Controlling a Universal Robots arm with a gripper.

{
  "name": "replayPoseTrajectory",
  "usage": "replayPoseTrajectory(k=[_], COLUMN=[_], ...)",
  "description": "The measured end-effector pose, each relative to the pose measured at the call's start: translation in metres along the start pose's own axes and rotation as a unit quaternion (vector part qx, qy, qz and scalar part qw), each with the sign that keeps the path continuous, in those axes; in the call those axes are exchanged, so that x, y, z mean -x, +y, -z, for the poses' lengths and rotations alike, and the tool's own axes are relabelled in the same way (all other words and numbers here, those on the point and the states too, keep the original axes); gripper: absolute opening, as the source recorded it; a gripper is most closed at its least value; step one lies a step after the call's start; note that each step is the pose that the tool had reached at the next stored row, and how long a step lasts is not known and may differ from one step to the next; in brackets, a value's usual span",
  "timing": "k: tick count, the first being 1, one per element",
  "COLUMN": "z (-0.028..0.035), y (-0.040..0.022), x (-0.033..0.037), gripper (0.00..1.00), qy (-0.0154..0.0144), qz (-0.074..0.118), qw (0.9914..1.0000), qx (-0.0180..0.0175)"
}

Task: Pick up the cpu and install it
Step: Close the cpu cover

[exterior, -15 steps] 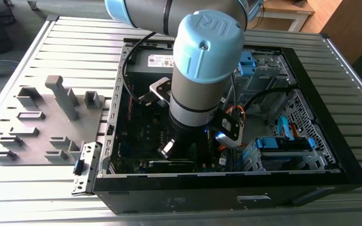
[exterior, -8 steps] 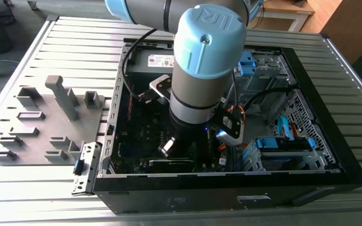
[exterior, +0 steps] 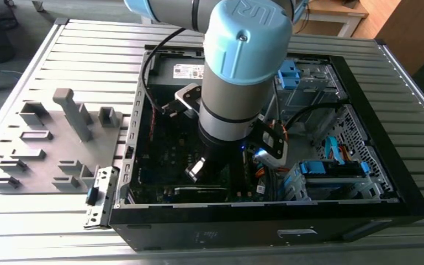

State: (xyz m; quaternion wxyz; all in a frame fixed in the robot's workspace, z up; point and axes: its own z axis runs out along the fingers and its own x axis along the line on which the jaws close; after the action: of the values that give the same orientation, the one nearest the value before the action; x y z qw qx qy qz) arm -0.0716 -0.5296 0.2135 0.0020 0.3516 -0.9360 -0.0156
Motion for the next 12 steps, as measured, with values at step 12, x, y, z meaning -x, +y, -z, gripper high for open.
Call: replayPoseTrajectory(k=[12], z=[-0.0145], y=[0.0021], x=[-0.003], gripper=[0.11], qy=[0.0005], qz=[0.0], qw=[1.0], qx=[-0.0004])
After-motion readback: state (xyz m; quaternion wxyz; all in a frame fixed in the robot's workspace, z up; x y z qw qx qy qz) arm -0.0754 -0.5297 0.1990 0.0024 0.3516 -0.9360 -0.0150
